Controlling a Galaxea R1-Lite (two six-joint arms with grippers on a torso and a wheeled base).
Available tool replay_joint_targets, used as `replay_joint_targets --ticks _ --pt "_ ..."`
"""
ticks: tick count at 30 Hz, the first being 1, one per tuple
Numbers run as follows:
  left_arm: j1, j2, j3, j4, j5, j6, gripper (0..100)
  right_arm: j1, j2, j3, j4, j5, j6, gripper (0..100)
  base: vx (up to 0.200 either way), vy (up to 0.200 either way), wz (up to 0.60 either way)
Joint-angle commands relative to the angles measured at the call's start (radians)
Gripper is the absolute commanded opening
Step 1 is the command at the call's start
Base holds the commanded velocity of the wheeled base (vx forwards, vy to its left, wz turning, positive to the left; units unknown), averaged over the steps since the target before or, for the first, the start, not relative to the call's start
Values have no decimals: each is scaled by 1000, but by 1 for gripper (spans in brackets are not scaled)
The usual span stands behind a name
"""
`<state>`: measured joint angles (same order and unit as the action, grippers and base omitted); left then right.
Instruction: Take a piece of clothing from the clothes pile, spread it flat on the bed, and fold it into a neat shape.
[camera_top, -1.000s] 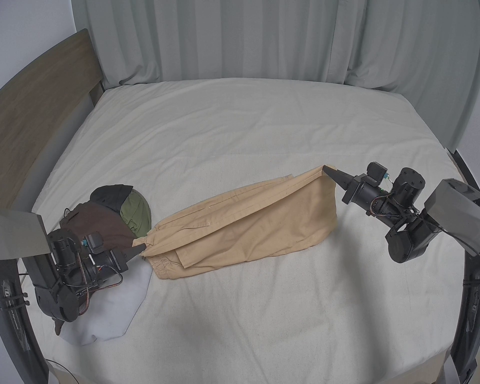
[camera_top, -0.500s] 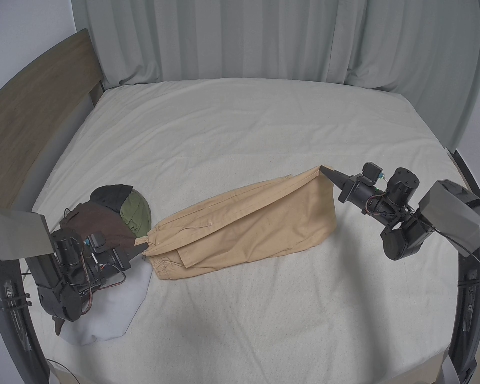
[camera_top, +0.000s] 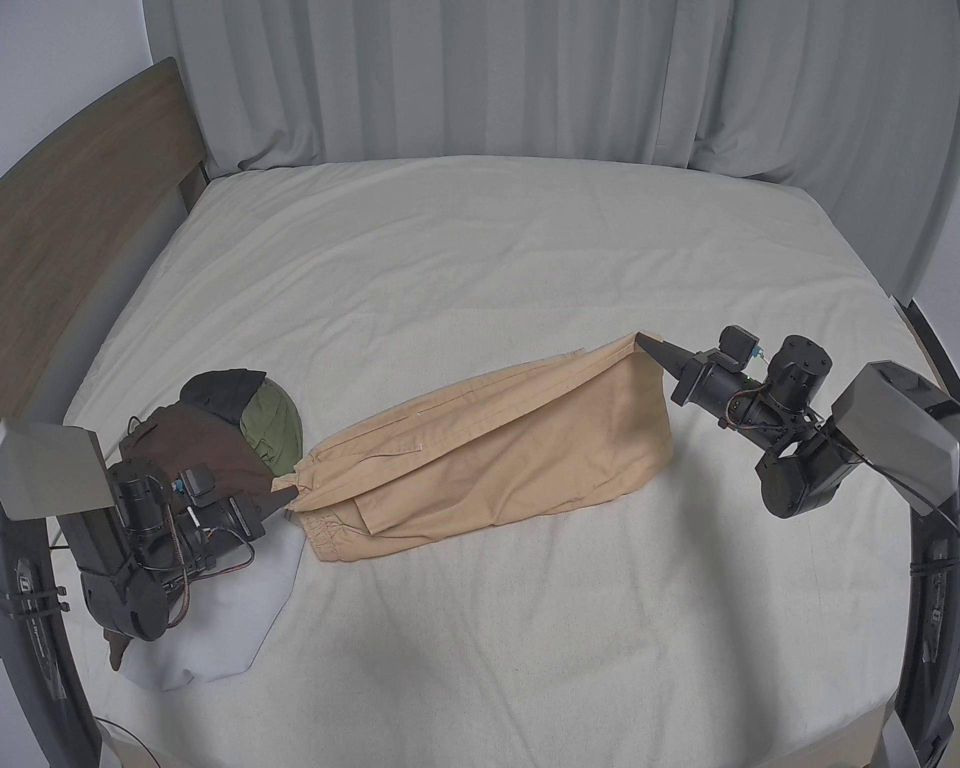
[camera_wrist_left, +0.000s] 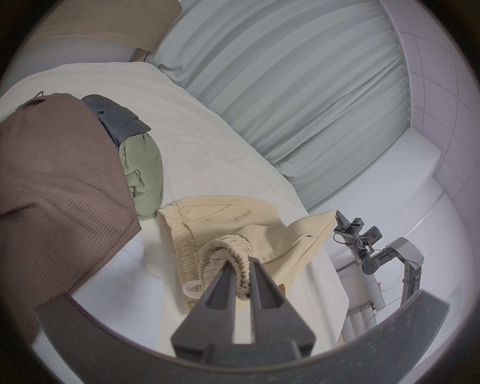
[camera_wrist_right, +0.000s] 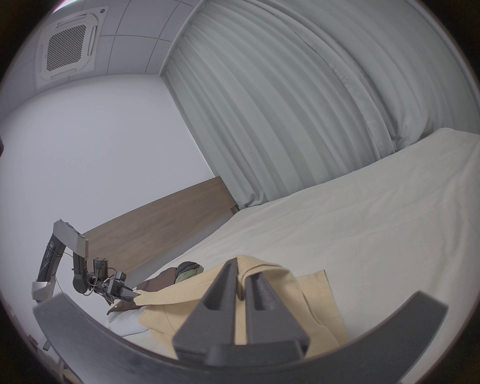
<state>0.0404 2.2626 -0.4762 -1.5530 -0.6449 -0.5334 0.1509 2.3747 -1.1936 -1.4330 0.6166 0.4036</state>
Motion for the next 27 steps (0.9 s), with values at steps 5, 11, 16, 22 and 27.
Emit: replay_joint_targets --ticks 5,11,16,22,27 --pt "-1 66 -58 -1 24 0 0 -1 55 -93 60 0 0 0 0 0 0" --pt "-1 106 -101 -1 36 0 0 1 83 -158 100 0 -2 0 0 0 0" --pt "3 112 -110 -2 44 -2 0 1 100 -182 117 -1 -2 0 0 0 0" --pt "-2 109 -110 -2 47 0 0 -2 113 -185 117 0 -2 0 0 0 0" --pt "-2 106 -110 -2 47 0 0 -2 112 -187 118 -1 -2 0 0 0 0"
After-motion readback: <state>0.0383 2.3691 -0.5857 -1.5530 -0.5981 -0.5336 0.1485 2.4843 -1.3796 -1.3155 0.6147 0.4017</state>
